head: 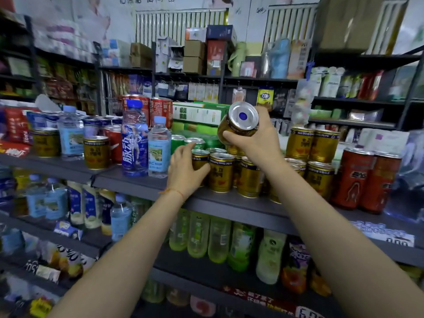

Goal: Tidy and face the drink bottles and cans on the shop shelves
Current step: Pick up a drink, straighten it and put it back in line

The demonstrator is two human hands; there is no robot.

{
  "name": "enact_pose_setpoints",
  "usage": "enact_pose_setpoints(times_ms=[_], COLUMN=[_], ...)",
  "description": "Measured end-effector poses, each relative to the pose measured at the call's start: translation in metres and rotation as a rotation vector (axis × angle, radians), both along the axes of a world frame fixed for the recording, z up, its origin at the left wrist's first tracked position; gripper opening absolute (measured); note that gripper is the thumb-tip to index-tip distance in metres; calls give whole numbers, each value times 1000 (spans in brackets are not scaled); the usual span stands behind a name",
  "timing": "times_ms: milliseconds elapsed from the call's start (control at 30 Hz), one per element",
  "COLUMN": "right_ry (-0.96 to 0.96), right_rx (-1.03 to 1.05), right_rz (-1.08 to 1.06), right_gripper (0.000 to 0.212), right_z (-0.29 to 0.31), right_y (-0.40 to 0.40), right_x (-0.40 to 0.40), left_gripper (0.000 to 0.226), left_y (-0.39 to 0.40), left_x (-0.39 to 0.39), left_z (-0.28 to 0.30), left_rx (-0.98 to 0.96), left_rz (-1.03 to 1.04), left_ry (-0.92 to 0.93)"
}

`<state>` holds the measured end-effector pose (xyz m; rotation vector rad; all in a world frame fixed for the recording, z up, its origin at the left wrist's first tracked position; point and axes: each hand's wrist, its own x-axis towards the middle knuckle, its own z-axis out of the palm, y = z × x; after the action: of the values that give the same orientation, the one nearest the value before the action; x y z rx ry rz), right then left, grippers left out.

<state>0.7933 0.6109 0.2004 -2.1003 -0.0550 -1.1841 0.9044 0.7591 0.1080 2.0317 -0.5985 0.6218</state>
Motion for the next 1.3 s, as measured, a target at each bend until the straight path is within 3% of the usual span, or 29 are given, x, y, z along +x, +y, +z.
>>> enact_pose_setpoints(times_ms=[233,567,633,767,1067,1167,1233,1300], right_ry=[179,324,347,417,404,266,133,117], right_rx=[-292,-334,-358,-511,-523,-585,-606,-519], right_rz=[-396,-450,-489,-610,-527,-574,-526,-363], right_gripper=[77,79,74,46,44,52,49,40], right_z=[5,7,8,8,5,3,2,2], right_y=[39,51,55,58,50,59,71,88], right_x=[66,93,96,101,100,93,92,99], left_gripper=[59,58,58,57,63,70,66,67], left_y=[-2,1,1,2,3,11,30,54], left_x=[18,15,14,13,10,7,13,26], left_z=[-11,-13,-13,-13,-11,-6,-3,-2], left_rx=[-19,-21,-20,-22,-8,-121,-219,-242], left_rz=[-58,-78,-74,-78,-97,-141,-22,186], left_ry=[-99,-87,-88,-79,-74,-94,-209,-270])
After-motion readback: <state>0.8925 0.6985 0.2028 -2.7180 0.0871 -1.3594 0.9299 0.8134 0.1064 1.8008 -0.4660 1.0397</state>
